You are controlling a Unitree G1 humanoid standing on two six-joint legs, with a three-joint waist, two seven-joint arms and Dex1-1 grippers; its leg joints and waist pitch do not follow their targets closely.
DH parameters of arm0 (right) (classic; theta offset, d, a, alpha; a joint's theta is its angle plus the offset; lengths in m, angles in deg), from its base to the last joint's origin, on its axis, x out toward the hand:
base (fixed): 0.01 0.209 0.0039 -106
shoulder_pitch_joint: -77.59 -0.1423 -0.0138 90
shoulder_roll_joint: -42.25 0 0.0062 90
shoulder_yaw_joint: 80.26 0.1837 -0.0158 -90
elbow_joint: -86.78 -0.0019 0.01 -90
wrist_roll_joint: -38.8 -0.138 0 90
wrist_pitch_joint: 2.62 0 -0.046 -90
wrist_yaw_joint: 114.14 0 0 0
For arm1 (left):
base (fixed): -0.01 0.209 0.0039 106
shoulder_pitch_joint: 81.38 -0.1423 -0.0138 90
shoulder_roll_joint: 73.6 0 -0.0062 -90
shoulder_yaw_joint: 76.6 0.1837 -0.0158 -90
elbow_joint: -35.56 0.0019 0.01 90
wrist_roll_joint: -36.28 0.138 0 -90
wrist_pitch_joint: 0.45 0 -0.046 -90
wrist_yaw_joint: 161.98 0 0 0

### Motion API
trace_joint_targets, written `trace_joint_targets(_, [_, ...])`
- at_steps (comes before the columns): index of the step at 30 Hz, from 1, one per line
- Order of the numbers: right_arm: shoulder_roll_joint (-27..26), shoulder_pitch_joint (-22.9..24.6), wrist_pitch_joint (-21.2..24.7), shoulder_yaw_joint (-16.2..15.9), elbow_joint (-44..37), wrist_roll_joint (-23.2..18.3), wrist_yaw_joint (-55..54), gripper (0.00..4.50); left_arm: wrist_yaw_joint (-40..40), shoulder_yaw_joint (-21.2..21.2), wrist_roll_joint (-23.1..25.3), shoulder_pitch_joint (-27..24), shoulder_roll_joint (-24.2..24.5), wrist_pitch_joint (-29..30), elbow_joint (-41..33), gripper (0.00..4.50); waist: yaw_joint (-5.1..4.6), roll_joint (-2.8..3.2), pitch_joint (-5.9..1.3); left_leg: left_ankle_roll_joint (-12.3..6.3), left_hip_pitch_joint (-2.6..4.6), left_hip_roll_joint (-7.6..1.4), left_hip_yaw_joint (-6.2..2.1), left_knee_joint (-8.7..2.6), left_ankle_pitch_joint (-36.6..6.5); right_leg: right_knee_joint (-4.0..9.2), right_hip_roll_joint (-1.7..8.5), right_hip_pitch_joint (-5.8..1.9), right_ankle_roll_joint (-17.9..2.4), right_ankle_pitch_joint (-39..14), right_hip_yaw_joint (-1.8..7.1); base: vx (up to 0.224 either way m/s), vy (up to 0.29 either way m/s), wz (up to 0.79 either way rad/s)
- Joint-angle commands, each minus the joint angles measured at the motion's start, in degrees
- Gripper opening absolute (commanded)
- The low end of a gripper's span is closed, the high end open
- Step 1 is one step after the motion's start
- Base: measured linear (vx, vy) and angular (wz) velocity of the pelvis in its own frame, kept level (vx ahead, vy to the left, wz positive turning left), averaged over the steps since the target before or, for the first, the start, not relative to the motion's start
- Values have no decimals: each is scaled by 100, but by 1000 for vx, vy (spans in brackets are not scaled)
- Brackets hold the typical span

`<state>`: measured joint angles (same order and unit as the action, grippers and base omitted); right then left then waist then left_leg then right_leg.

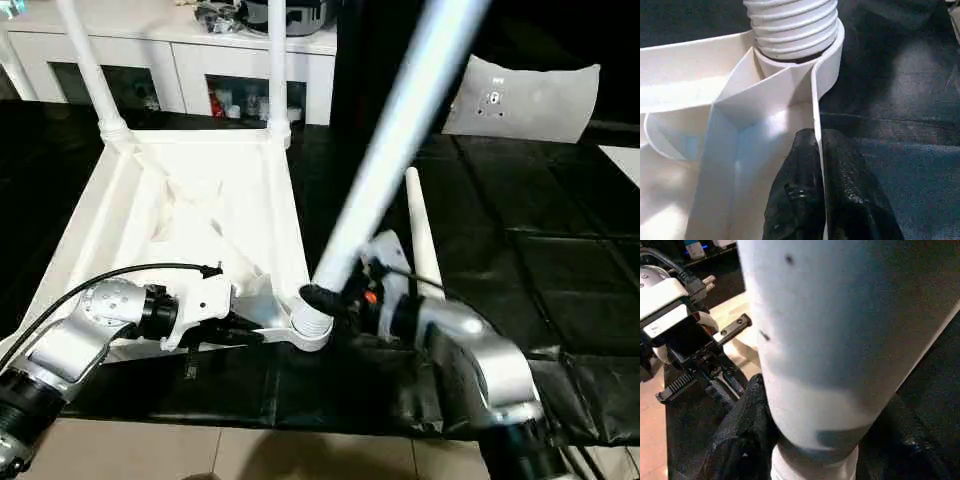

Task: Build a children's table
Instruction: Insert table leg to table base

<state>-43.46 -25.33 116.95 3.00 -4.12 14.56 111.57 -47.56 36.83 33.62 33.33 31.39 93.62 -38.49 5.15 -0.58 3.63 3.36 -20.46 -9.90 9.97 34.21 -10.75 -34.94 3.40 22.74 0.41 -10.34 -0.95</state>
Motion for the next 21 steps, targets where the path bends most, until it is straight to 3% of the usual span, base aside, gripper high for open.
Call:
trace_joint_targets(1, [201, 325, 97, -343, 283, 486, -100, 189, -72, 43, 74, 16, 9, -19, -88, 0, -62, 64, -211, 259, 107, -261, -150, -527, -2440, 579, 405, -65, -754, -2850, 211, 0, 0, 0])
trace_joint_targets(2, [275, 348, -2, -464, 248, 633, -109, 189, -95, 58, 102, 13, 28, -38, -96, 0, -56, 107, -191, 260, 107, -268, -157, -537, -2445, 590, 407, -43, -704, -2964, 216, 0, 0, 0])
trace_joint_targets(3, [275, 348, -2, -464, 248, 633, -109, 189, -95, 58, 102, 13, 28, -38, -96, 0, -63, 91, -194, 255, 108, -266, -153, -536, -2455, 600, 401, -44, -677, -3003, 215, 0, 0, 0])
trace_joint_targets(5, [377, 314, -133, -672, 221, 872, -87, 189, -144, 95, 155, 21, 60, -73, -112, 0, -69, 118, -173, 247, 97, -271, -167, -555, -2465, 601, 405, -37, -651, -3046, 219, 0, 0, 0])
trace_joint_targets(8, [413, 141, -177, -889, 324, 991, 61, 189, -214, 167, 260, 83, 113, -156, -78, 0, -84, 101, -158, 218, 96, -265, -163, -566, -2487, 607, 396, -34, -631, -3059, 223, 0, 0, 0])
trace_joint_targets(12, [567, 51, -164, -1249, 403, 1094, 400, 189, -264, 223, 380, 161, 183, -251, -32, 0, -125, 65, -51, 192, 122, -256, -185, -592, -2741, 701, 410, 33, -398, -3769, 227, 0, 0, 0])
trace_joint_targets(13, [616, 67, -114, -1337, 394, 1061, 525, 189, -294, 228, 391, 188, 199, -263, -33, 0, -126, 67, -5, 183, 184, -244, -188, -591, -2900, 772, 403, 88, -277, -4140, 218, 0, 0, 0])
trace_joint_targets(14, [617, 68, -113, -1339, 394, 1060, 527, 189, -294, 228, 391, 188, 199, -263, -33, 0, -122, 68, -37, 165, 232, -239, -188, -587, -2880, 803, 418, 83, -230, -4224, 215, 0, 0, 0])
trace_joint_targets(16, [664, 65, -200, -1472, 446, 1153, 596, 189, -320, 239, 434, 265, 214, -310, 41, 0, -129, 24, 2, 137, 179, -267, -189, -649, -2780, 800, 400, 67, -261, -3925, 219, 0, 0, 0])
trace_joint_targets(19, [731, 58, -285, -1667, 425, 1293, 686, 189, -333, 226, 478, 425, 204, -338, 189, 0, -122, 42, 18, 140, 170, -288, -173, -701, -2694, 755, 386, 47, -402, -3355, 227, 0, 0, 0])
trace_joint_targets(21, [764, 87, -286, -1750, 353, 1300, 765, 189, -316, 201, 515, 531, 210, -371, 300, 0, -133, 25, 70, 172, 170, -297, -181, -719, -2863, 761, 382, 65, -448, -3345, 228, 0, 0, 0])
